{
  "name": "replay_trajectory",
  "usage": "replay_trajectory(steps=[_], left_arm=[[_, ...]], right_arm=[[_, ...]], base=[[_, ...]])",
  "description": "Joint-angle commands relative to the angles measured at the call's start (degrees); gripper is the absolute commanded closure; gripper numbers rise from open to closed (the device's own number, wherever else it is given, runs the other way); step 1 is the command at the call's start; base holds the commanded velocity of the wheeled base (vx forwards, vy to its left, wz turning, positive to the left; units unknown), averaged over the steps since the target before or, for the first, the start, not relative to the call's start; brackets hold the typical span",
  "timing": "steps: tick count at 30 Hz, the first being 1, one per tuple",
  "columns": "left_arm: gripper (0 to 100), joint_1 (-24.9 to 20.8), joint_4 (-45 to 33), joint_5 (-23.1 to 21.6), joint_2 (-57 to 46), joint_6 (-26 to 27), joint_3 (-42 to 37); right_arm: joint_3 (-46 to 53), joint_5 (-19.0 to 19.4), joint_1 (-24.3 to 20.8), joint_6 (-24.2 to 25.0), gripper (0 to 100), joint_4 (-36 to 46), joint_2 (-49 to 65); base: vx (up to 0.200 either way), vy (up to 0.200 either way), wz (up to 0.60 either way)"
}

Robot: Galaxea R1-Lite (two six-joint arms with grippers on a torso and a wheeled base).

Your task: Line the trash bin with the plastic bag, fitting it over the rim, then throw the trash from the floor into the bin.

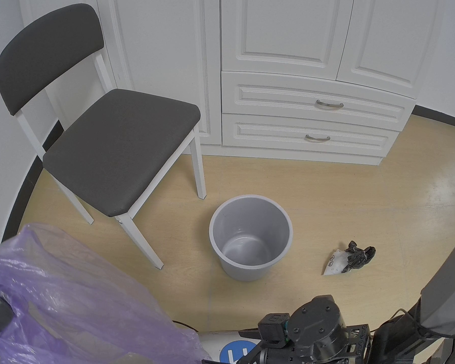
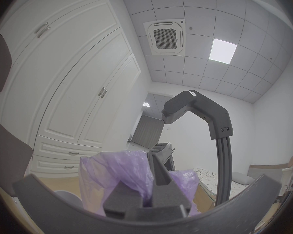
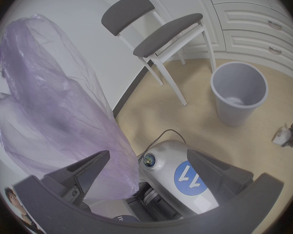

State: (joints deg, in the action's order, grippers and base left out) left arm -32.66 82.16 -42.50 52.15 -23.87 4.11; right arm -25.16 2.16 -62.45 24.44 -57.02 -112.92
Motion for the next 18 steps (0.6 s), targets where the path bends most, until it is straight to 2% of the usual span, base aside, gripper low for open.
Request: replay_trajectory(steps=[1, 4, 9, 15, 18], left_arm=[[100, 0.1, -0.1, 0.4, 0.4, 0.1, 0.2], [100, 0.8, -0.3, 0.4, 0.5, 0.1, 0.2], [100, 1.5, -0.4, 0.4, 0.7, 0.2, 0.0], [100, 3.4, -0.4, 0.4, 1.4, 0.2, 0.1], [100, 3.9, -0.4, 0.4, 1.7, 0.2, 0.2]], right_arm=[[2.3, 0.0, -1.1, -1.7, 0, 0.6, 5.0], [3.8, 0.0, -2.3, -3.6, 0, 0.5, 6.5], [4.0, 0.1, -2.4, -3.8, 0, -0.2, 8.8], [7.8, 1.9, -1.8, -5.8, 0, -7.9, 11.2], [8.6, 2.1, -1.8, -6.4, 0, -8.5, 12.5]], base=[[0.0, 0.0, 0.0], [0.0, 0.0, 0.0], [0.0, 0.0, 0.0], [0.0, 0.0, 0.0], [0.0, 0.0, 0.0]])
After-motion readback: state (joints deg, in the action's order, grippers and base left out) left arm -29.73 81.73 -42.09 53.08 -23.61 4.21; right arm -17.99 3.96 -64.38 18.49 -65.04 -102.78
